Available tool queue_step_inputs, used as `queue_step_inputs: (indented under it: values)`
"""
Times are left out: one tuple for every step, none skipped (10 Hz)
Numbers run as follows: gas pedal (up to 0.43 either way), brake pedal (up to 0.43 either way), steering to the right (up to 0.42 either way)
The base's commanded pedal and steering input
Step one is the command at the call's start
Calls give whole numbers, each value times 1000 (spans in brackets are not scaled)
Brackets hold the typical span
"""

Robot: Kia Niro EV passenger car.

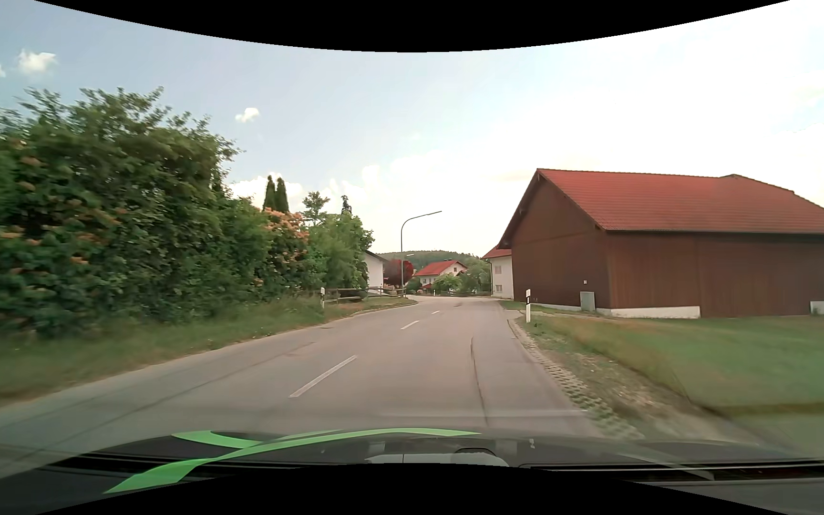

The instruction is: Follow the waypoints while adhering to traffic rules and regulations

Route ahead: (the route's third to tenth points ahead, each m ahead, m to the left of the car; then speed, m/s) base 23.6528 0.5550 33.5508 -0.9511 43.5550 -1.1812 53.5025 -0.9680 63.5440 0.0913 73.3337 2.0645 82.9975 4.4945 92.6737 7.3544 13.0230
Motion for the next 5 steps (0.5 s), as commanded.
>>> queue_step_inputs:
  values:
    - [150, 0, 39]
    - [138, 0, 39]
    - [110, 0, 38]
    - [87, 0, 38]
    - [87, 0, 36]
